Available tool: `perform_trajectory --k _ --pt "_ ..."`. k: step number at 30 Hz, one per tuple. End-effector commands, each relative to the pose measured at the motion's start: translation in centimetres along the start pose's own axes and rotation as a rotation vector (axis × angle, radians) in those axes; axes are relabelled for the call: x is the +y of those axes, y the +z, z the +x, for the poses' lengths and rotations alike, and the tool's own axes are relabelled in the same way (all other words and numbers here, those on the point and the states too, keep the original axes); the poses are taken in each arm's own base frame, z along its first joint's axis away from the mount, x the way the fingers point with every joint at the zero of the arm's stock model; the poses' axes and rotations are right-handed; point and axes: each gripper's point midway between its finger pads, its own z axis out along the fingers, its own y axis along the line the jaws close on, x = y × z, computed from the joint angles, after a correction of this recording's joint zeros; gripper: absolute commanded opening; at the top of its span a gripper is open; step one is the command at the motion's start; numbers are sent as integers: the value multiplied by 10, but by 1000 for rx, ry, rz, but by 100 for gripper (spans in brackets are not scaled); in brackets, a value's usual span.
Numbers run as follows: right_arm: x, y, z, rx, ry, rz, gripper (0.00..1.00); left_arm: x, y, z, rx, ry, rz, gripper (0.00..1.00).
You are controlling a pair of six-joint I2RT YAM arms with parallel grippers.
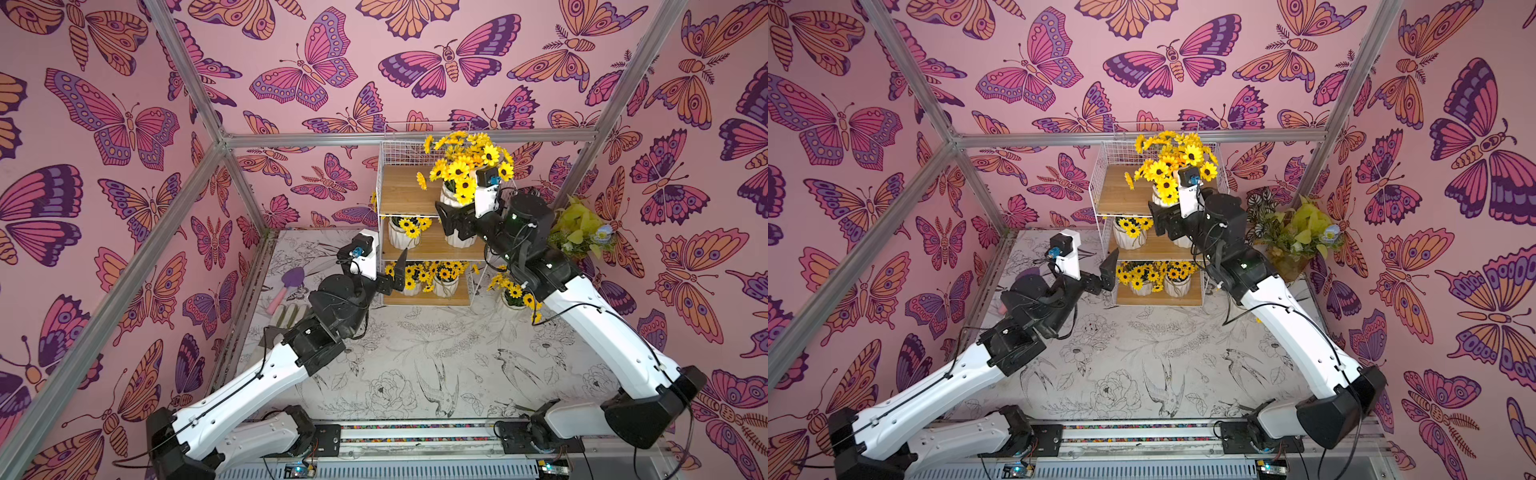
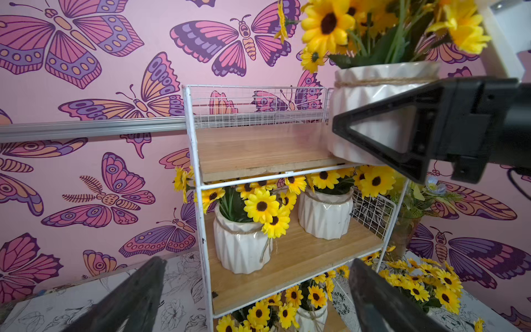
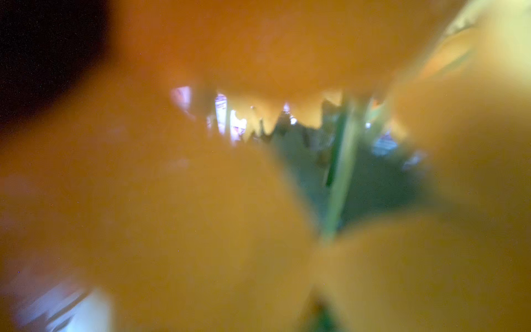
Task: Take the sunflower pots off the shelves
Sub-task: Pick up the sunflower pot from the shelf.
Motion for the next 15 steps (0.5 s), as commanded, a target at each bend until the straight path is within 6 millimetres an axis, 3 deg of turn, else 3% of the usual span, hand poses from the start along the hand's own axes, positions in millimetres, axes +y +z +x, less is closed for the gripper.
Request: perform_trajectory --k 1,8,15 --pt "23 -27 -26 -85 -7 -97 51 6 -16 21 74 41 -26 100" --pt "76 -52 6 -27 -39 -212 51 13 -60 47 165 31 -47 100" --pt "116 -54 54 25 -20 -289 51 17 -96 71 211 -43 1 100"
